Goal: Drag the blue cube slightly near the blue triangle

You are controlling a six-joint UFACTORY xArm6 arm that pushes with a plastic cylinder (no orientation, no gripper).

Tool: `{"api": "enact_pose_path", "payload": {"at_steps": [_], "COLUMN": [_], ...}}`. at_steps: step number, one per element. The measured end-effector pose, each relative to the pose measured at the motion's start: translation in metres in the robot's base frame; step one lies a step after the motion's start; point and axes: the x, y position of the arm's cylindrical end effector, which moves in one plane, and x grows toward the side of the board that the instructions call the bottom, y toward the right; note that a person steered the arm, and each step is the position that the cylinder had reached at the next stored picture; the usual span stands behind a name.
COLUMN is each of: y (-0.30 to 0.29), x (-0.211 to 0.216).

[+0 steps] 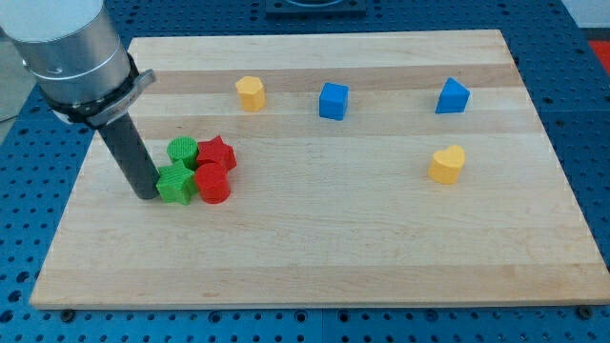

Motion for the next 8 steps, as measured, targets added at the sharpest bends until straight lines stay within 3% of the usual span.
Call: {"api": "enact_pose_path", "payload": {"at_steps": [1, 3, 5, 6, 8], "y": [-0.002, 0.159, 0.181, 0.194, 0.194], "x": [0.053, 0.058, 0.058, 0.043, -0.037]}}
